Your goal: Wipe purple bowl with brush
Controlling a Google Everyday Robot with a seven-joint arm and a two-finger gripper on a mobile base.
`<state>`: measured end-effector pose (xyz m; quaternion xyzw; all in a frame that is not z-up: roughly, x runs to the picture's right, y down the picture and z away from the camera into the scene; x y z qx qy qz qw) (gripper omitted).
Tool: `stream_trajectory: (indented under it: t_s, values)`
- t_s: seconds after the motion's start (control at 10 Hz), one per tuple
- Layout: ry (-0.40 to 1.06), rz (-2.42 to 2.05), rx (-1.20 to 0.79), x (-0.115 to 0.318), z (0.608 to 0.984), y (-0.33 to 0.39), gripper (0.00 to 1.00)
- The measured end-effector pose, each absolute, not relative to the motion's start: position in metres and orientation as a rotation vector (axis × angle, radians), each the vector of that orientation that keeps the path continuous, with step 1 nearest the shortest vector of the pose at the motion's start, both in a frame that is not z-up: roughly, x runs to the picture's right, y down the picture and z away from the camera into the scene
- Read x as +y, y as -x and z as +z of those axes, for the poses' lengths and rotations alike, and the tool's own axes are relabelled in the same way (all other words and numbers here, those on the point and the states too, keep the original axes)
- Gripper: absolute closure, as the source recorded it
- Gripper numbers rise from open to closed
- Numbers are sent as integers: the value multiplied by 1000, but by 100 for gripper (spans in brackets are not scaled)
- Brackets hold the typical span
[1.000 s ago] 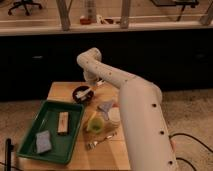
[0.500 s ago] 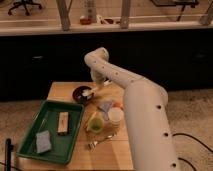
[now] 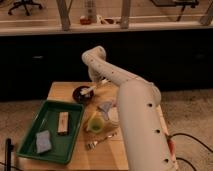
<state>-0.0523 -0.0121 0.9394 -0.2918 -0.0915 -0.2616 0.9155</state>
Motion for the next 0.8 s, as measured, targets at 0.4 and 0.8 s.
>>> stream_trajectory:
  t_s: [0.4,0.8]
  values:
    - [584,-600,-259,-3,928,71,100]
    - [590,-625,-304,5,916,66,100]
